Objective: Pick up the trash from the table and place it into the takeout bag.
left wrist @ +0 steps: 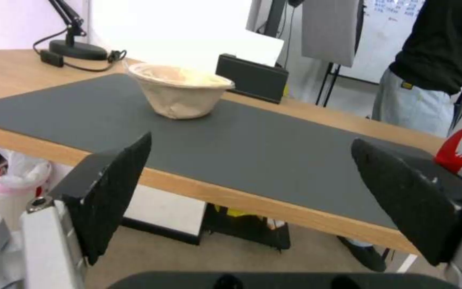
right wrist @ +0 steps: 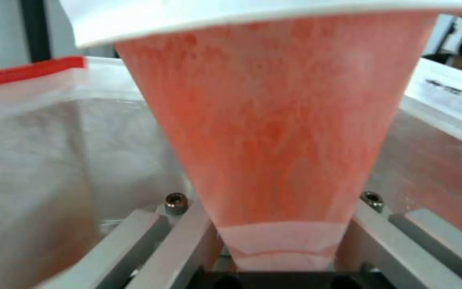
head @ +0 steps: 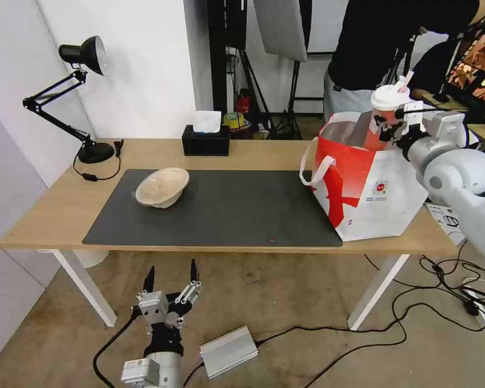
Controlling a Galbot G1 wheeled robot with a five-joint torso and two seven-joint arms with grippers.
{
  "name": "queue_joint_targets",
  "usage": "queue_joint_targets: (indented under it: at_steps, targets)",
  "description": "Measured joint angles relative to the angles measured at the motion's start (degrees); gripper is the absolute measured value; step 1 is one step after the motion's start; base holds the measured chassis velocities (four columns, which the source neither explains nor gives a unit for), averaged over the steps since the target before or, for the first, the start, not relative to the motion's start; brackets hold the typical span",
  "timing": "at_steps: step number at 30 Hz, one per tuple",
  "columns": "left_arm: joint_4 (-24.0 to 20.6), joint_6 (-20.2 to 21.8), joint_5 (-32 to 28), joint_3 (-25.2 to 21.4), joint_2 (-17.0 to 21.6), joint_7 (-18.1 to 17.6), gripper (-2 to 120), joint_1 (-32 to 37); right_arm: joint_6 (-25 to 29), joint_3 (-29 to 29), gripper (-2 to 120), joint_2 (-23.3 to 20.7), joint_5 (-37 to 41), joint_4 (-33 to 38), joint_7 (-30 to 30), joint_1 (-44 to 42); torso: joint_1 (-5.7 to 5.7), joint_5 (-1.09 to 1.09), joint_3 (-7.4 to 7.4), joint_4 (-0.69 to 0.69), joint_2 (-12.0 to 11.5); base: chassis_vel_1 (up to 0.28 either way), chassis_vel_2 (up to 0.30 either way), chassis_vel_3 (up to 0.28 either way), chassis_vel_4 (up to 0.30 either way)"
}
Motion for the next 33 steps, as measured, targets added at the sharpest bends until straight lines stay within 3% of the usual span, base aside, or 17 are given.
queue_joint_targets:
  at_steps: [13, 16, 20, 22, 25, 33]
  targets:
    - [-0.11, -0.03, 0.00, -0.08, -0.13, 0.00, 100, 0.09, -6.53, -0.56, 8, -0.17, -0.46, 0.88, 3.74, 0.30, 0.00, 0.00, 0.00, 0.00, 0.00, 0.000, 0.000, 0.000, 0.000]
    - [-0.12, -0.04, 0.01, -0.06, -0.14, 0.01, 100, 0.09, -7.94, -0.49, 16, -0.77, -0.42, 1.84, 3.92, 0.61, 0.00, 0.00, 0.00, -0.01, 0.00, 0.000, 0.000, 0.000, 0.000]
    - [-0.19, -0.04, 0.03, 0.04, -0.16, 0.01, 100, 0.08, -12.55, -0.54, 36, -2.17, 0.55, 3.91, 3.89, 2.10, 0.00, -0.01, 0.00, 0.00, 0.00, 0.000, 0.000, 0.000, 0.000]
    - [-0.20, -0.04, 0.03, 0.07, -0.17, 0.01, 100, 0.08, -13.27, -0.63, 37, -2.44, 0.75, 4.23, 3.89, 2.35, 0.00, 0.00, 0.00, 0.00, 0.00, 0.000, 0.000, 0.000, 0.000]
    - [-0.28, -0.04, 0.05, 0.16, -0.17, 0.02, 100, 0.08, -17.05, -1.38, 52, -3.95, 1.93, 5.39, 3.30, 3.94, 0.00, 0.00, 0.00, 0.00, 0.00, 0.000, 0.000, 0.000, 0.000]
    - [-0.36, -0.04, 0.12, 0.34, -0.12, 0.01, 100, 0.10, -18.43, -3.37, 80, -6.07, 3.59, 5.52, 1.70, 6.60, 0.00, 0.00, 0.00, 0.00, 0.00, 0.000, 0.000, 0.000, 0.000]
